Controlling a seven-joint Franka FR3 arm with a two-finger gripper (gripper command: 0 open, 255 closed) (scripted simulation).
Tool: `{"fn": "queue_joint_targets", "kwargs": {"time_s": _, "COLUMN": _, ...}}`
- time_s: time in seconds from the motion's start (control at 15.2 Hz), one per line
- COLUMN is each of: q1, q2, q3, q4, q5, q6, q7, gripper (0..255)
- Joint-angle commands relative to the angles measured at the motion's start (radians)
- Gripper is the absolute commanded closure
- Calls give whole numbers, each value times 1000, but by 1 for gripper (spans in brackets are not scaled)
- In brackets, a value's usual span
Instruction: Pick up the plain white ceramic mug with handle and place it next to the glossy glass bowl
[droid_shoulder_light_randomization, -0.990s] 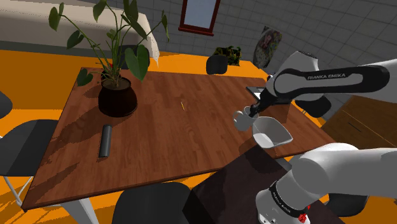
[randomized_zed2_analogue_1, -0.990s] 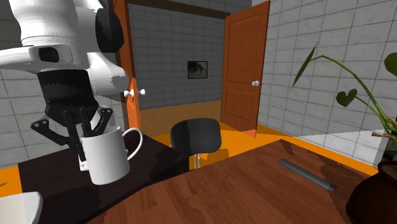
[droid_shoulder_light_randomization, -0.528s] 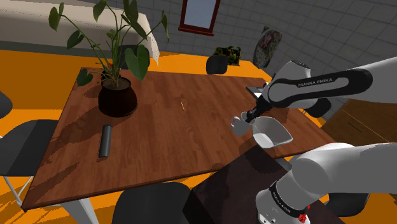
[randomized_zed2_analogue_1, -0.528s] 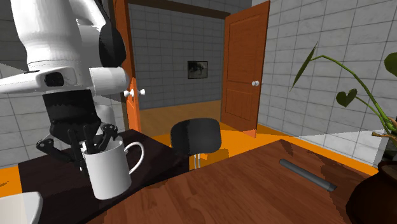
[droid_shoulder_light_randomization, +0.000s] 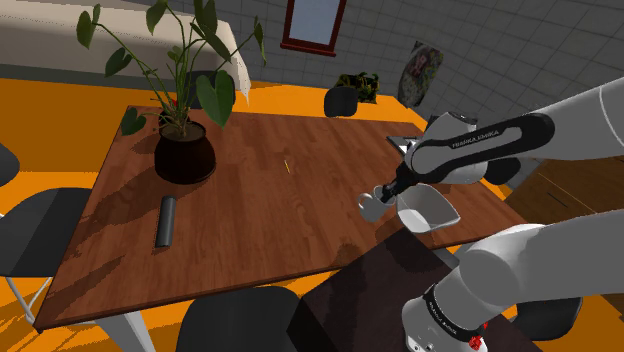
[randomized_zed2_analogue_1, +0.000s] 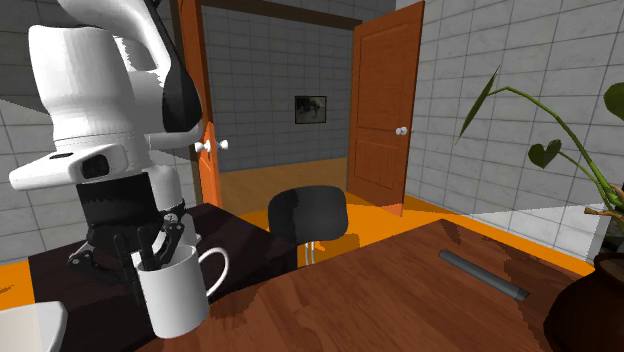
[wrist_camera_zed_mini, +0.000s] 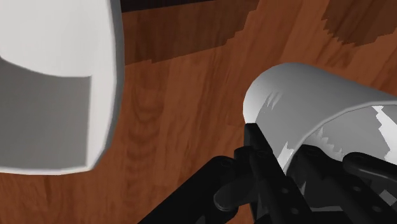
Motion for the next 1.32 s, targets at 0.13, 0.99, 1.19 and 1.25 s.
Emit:
{"fn": "queue_joint_targets", "kwargs": {"time_s": 0.13, "q1": 20, "q2": 76, "q3": -18, "q4": -13, "q5": 16, "q6": 90, "q7": -15, "gripper": 255}}
{"fn": "queue_joint_targets", "kwargs": {"time_s": 0.99, "q1": 166, "q2": 285, "q3": -128, "q4": -18, "q5": 153, "q6": 306, "q7": -121, "gripper": 255}}
{"fn": "queue_joint_targets", "kwargs": {"time_s": 1.19, "q1": 166, "q2": 285, "q3": -128, "q4": -18, "q5": 153, "q6": 306, "q7": -121, "gripper": 255}}
{"fn": "queue_joint_targets", "kwargs": {"time_s": 1.25, "q1": 166, "q2": 285, "q3": -128, "q4": -18, "q5": 153, "q6": 306, "q7": -121, "gripper": 255}}
